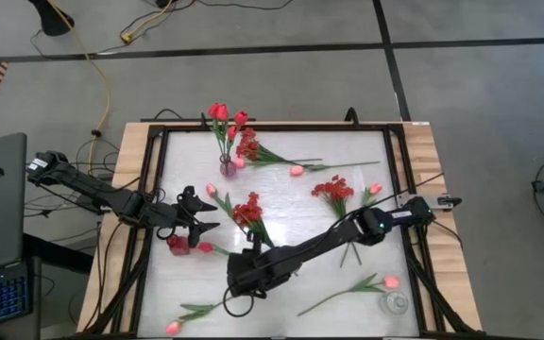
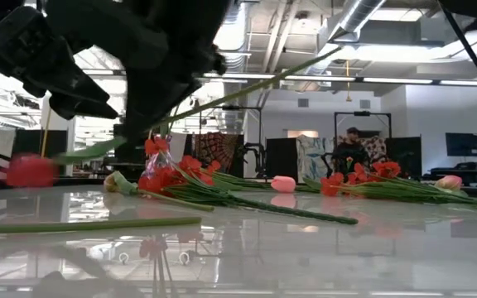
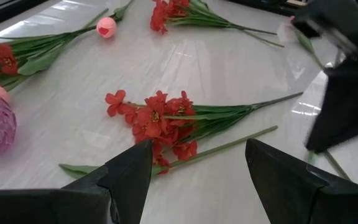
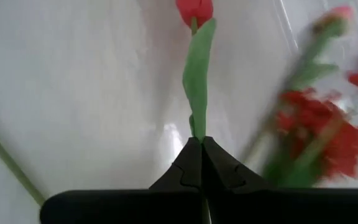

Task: Sort flowers into vase by color
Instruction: Put the red tulip into the purple vase

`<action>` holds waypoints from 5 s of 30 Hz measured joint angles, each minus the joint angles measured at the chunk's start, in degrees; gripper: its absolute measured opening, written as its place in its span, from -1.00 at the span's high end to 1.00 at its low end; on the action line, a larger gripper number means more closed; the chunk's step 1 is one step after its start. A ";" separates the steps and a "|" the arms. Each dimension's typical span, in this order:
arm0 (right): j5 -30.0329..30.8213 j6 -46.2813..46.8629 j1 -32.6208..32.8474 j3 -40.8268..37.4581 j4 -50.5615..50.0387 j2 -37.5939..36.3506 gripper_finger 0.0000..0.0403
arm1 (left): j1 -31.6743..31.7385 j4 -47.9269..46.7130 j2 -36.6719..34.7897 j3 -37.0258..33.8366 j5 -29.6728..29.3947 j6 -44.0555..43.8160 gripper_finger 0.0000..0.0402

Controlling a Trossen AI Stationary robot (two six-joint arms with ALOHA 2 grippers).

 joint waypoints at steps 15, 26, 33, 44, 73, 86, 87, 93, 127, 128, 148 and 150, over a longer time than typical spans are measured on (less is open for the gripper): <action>11.75 8.60 0.37 -20.95 -1.65 -14.80 0.88 | -0.02 15.28 -1.94 0.02 5.68 7.53 -0.22; 13.74 0.00 -0.23 -72.63 63.00 -43.55 0.88 | 0.14 27.44 -4.81 0.07 2.53 16.02 -0.22; -0.05 -16.00 -5.74 -87.93 103.77 -48.45 0.88 | 0.18 27.01 -4.11 0.04 1.21 14.31 -0.22; -22.14 -19.36 -12.66 -80.42 122.37 -38.49 0.88 | 0.20 36.74 7.35 0.00 -0.96 14.85 -0.22; -26.46 -16.40 -15.95 -75.14 129.57 -35.66 0.88 | 8.01 73.83 32.43 1.54 12.07 16.89 -0.22; -26.26 -16.39 -15.88 -75.14 129.79 -35.73 0.88 | 8.00 72.43 42.27 12.33 12.46 22.41 -0.22; -26.26 -16.40 -15.82 -75.14 129.79 -35.73 0.87 | 8.00 72.30 42.25 12.33 12.46 22.41 -0.22; -26.26 -16.38 -15.78 -75.14 129.47 -35.73 0.87 | 8.00 70.77 42.03 12.33 12.80 21.68 -0.09; -26.34 -16.93 -16.69 -75.17 107.96 -43.84 -0.25 | 8.00 38.36 20.98 12.37 6.93 25.15 1.00; -26.29 -17.50 -16.74 -75.17 105.98 -44.75 -0.30 | 8.03 35.27 18.79 12.37 5.87 24.79 1.00; -25.66 -17.50 -15.96 -75.17 94.43 -47.93 -0.42 | 26.61 4.53 -3.74 12.35 1.24 24.46 1.00; -25.65 -17.50 -15.78 -75.17 93.81 -47.93 -0.42 | 29.15 4.44 -3.74 12.35 4.52 23.97 1.00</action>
